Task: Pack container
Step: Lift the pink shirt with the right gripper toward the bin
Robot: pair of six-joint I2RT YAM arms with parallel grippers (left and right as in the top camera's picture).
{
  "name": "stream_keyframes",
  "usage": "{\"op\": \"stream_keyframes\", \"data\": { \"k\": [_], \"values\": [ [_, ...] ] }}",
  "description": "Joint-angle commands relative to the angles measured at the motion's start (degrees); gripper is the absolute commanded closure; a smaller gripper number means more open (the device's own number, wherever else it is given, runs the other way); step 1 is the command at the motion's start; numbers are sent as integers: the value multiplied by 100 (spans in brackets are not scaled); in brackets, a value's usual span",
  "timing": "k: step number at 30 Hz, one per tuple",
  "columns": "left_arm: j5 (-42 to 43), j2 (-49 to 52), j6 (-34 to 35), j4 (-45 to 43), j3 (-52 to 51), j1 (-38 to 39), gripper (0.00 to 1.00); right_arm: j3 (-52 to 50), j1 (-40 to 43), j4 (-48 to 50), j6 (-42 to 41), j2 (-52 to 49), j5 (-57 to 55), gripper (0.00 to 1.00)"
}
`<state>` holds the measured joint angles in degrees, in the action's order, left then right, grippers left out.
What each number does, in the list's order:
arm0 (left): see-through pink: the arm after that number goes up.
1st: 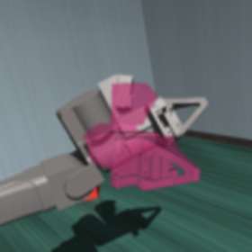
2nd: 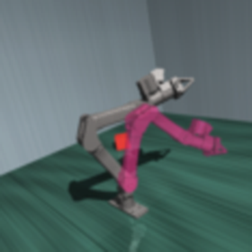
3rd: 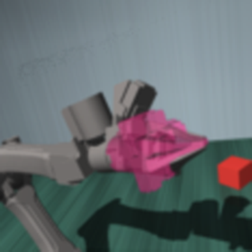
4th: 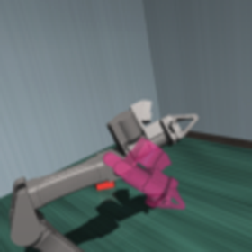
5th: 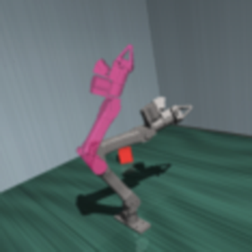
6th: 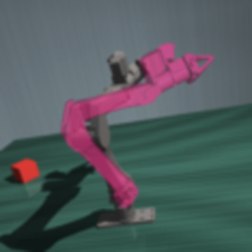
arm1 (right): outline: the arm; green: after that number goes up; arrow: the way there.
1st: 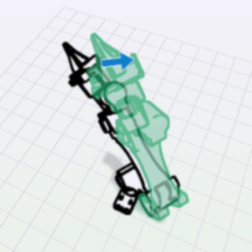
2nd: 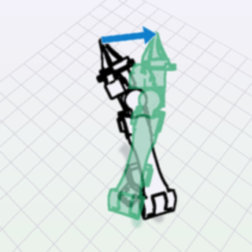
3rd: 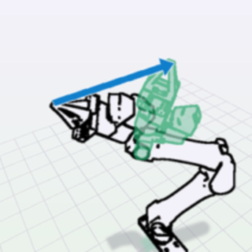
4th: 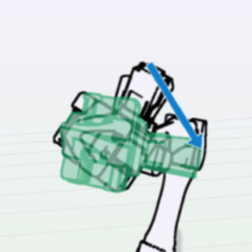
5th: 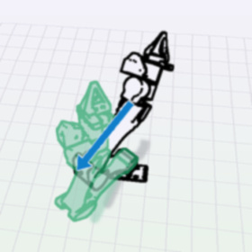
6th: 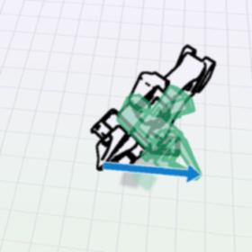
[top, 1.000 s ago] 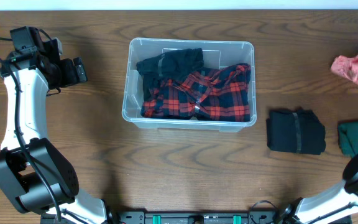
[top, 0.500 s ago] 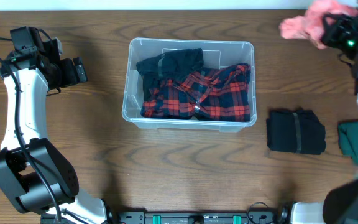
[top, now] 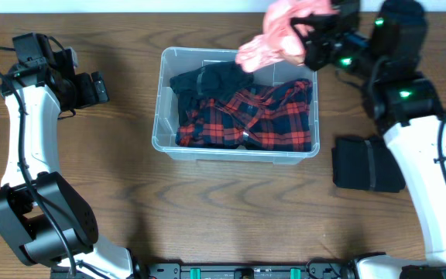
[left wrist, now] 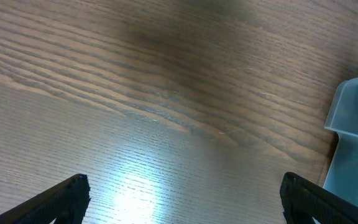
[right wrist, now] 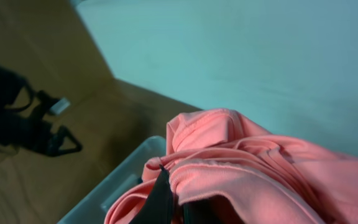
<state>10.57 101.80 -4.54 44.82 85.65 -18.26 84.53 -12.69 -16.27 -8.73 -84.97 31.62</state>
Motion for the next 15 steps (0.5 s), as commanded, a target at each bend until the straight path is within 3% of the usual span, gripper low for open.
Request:
{"op": "stream_keyframes", "data": {
  "k": [1, 15],
  "values": [
    [37, 44, -37, 11, 9, 0, 2, 22, -291, 142, 474, -33, -146, 99],
    [37, 44, -37, 11, 9, 0, 2, 22, -678, 846, 1036, -1338, 197, 99]
  ]
}}
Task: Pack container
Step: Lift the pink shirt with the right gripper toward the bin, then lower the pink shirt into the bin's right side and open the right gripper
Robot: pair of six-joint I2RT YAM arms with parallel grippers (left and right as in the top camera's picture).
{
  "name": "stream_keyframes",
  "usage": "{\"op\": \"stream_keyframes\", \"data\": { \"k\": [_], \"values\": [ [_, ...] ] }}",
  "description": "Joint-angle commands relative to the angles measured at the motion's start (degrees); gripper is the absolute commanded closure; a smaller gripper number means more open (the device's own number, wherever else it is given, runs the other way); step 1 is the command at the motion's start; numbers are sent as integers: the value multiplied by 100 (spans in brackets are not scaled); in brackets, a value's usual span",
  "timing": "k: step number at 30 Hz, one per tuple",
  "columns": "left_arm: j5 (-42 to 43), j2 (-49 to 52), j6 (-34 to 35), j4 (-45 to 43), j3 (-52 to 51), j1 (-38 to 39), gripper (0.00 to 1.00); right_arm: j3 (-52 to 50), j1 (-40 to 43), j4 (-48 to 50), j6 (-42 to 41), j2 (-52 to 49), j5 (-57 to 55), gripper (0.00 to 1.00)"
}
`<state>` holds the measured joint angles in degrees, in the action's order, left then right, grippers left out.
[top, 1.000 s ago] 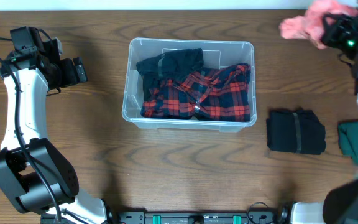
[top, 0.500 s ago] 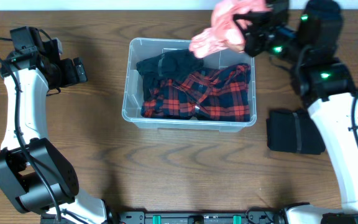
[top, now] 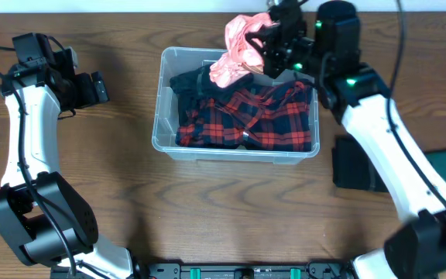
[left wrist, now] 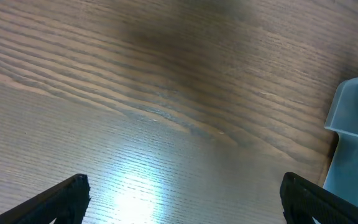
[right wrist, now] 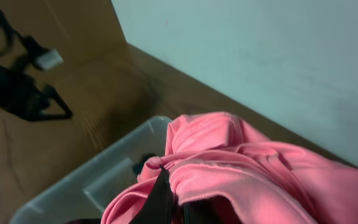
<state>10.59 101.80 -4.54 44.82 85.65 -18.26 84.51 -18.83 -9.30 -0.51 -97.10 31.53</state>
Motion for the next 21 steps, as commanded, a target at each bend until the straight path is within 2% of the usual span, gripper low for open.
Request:
{"op": "stream_keyframes", "data": {
  "k": [1, 7, 13, 14, 17, 21],
  "values": [
    [35, 44, -39, 11, 9, 0, 2, 24, -63, 223, 289, -192, 264, 99],
    [35, 44, -37, 11, 9, 0, 2, 24, -13, 348, 597, -354, 334, 99],
    [35, 44, -37, 11, 9, 0, 2, 24, 236, -92, 597, -354, 321, 98],
    [35, 44, -39, 11, 9, 0, 2, 24, 284, -190, 597, -354, 321, 90],
    [35, 44, -37, 9, 9, 0, 2, 24, 444, -422, 595, -354, 286, 47],
    [35, 44, -37, 11, 9, 0, 2, 24, 774, -721, 588, -278, 280, 38]
  ]
}}
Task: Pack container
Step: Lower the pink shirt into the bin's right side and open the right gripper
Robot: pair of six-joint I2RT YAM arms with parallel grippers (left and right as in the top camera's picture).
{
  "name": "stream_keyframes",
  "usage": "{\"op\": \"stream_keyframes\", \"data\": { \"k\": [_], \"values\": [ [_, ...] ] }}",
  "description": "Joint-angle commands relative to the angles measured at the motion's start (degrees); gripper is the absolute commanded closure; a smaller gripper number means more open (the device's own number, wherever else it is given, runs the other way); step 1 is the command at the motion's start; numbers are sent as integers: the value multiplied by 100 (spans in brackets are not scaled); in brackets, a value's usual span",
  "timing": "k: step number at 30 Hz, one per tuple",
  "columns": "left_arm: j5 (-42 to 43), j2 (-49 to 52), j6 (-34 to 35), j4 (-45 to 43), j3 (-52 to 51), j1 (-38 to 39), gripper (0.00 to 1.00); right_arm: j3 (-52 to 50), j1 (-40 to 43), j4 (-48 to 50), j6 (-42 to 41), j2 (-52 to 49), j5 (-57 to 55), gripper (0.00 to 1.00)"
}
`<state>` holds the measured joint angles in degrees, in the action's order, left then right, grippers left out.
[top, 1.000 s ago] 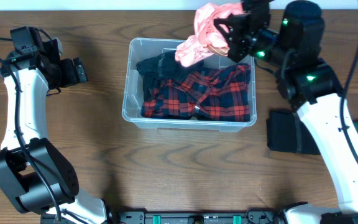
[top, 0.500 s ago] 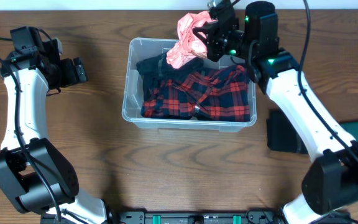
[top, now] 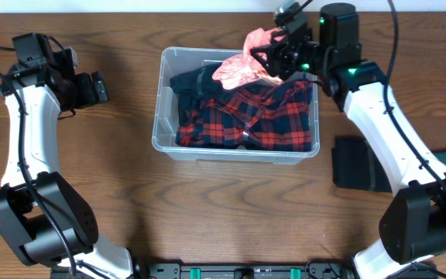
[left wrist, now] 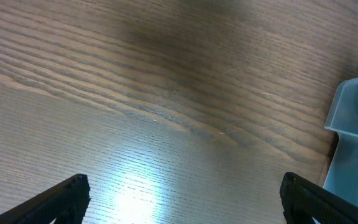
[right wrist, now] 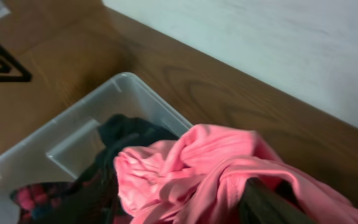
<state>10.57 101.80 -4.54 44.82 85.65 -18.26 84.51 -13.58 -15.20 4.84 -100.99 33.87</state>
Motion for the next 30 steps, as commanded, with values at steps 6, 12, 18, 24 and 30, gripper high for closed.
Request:
{"op": "stream_keyframes", "data": {
  "k": [6, 12, 18, 24, 30],
  "values": [
    [37, 44, -37, 11, 9, 0, 2, 70, 688, -468, 59, 431, 92, 34],
    [37, 44, -37, 11, 9, 0, 2, 221, 874, -732, 59, 791, 92, 34],
    [37, 44, -39, 11, 9, 0, 2, 280, 533, -868, 57, 791, 90, 46],
    [37, 44, -37, 11, 9, 0, 2, 278, -90, -1123, 50, 387, -498, 98],
    [39, 44, -37, 9, 9, 0, 2, 275, -415, -1657, 35, -339, -883, 99]
  ]
}}
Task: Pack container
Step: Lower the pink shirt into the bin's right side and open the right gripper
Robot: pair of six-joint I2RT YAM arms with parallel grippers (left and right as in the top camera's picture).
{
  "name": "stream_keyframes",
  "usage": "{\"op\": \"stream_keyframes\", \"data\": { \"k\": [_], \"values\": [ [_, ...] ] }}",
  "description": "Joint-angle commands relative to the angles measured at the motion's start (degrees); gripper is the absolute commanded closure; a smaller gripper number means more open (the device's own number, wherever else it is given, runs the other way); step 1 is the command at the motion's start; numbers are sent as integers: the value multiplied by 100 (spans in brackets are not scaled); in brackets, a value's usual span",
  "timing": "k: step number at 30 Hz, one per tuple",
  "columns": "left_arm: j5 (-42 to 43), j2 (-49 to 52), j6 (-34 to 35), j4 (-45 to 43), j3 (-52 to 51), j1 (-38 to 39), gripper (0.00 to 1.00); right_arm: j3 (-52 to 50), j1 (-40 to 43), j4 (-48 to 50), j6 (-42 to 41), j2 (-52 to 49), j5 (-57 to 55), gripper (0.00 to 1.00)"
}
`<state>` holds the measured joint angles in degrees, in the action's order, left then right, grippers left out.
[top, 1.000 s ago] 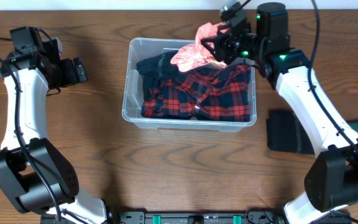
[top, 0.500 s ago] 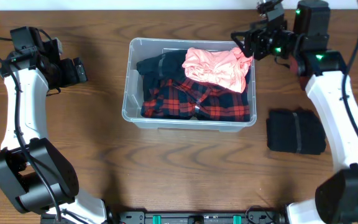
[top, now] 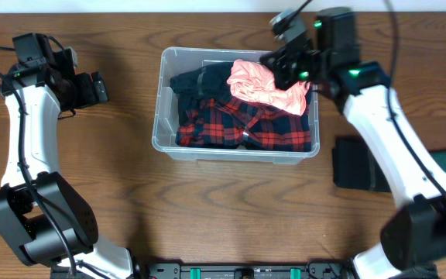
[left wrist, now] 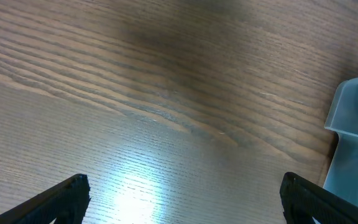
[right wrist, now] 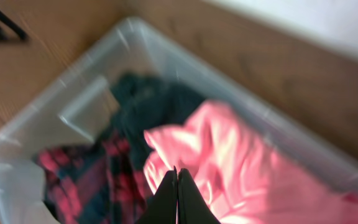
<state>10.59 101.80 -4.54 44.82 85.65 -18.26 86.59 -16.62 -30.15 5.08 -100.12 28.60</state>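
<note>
A clear plastic container (top: 159, 116) stands mid-table with a red plaid shirt (top: 246, 124) and a black garment (top: 200, 81) in it. A pink garment (top: 265, 84) lies on top at the bin's far right corner. My right gripper (top: 289, 68) is low over that corner, its fingers pressed together on the pink garment (right wrist: 241, 162); in the wrist view the gripper (right wrist: 178, 173) shows its tips in the cloth. My left gripper (top: 99, 87) hovers left of the bin, open (left wrist: 182, 199) over bare wood, nothing between its fingers.
A folded black garment (top: 362, 163) lies on the table right of the bin. A dark green thing shows at the right edge. The bin's corner (left wrist: 353, 137) sits at the right of the left wrist view.
My right gripper has come down from above the bin's far rim into its far right corner. The pink garment, bunched in the air then, now lies spread on the plaid shirt. Left arm unchanged.
My right gripper held the pink garment high, beyond the bin's far right corner. Then it was over the far rim, the cloth hanging at the bin's back. Then it was lower there, and now the garment rests inside. The left gripper stayed open and still.
</note>
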Motion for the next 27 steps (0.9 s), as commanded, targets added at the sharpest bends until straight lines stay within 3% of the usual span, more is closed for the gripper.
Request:
{"op": "stream_keyframes", "data": {
  "k": [1, 12, 20, 25, 27],
  "values": [
    [35, 44, -37, 11, 9, 0, 2, 68, -131, -249, 11, -581, -389, 99],
    [35, 44, -37, 11, 9, 0, 2, 68, -122, -450, 11, -1917, -719, 99],
    [35, 44, -37, 11, 9, 0, 2, 393, 72, -590, -52, -1128, -693, 98],
    [35, 44, -37, 11, 9, 0, 2, 756, 227, -872, -208, -229, -693, 38],
    [35, 44, -37, 11, 9, 0, 2, 833, 334, -992, -210, 146, -695, 25]
  ]
}}
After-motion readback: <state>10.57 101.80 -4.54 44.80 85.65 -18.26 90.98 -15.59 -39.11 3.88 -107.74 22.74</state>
